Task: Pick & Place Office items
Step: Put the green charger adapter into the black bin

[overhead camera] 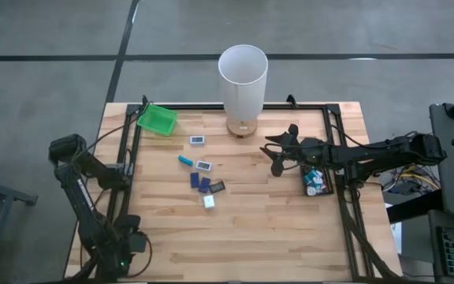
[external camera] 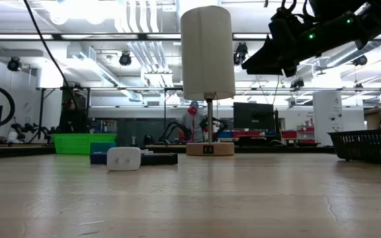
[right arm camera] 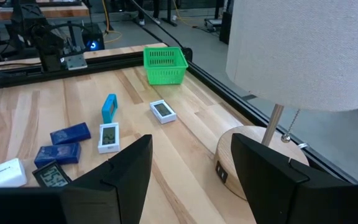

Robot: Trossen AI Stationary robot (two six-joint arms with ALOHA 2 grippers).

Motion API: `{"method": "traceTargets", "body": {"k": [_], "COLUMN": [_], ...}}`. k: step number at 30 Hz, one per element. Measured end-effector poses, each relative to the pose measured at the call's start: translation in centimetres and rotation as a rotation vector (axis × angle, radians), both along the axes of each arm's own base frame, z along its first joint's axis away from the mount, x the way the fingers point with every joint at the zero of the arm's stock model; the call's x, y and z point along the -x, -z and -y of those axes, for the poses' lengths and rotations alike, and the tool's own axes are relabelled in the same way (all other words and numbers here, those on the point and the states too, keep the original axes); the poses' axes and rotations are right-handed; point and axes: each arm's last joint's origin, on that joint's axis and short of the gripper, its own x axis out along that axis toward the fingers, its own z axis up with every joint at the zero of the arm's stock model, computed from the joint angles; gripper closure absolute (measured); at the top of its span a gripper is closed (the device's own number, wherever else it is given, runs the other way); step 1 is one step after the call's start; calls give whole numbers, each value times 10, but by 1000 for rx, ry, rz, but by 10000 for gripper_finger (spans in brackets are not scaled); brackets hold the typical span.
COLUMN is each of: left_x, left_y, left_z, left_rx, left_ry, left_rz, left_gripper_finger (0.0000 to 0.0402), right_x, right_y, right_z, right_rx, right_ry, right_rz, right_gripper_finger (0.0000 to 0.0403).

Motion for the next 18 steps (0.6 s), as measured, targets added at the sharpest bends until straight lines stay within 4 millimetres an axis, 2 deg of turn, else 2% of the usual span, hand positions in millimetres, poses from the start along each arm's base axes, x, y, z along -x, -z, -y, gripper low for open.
{"method": "traceTargets", "body": {"k": [8,18], "left_x": [-1,4], "left_y": [3,15], "left_z": [-4,-10], "left_rx": [-36,3], "left_ry": [-59,-92], "left_rz": [48,-167], "left_gripper_finger": [148,114], "right_x": [0,0], "right_y": [0,0], "right_z": [0,0], "right_rx": [0,0], "right_ry": [0,0], "right_rz": [0,0], "right_gripper_finger": [186,186]}}
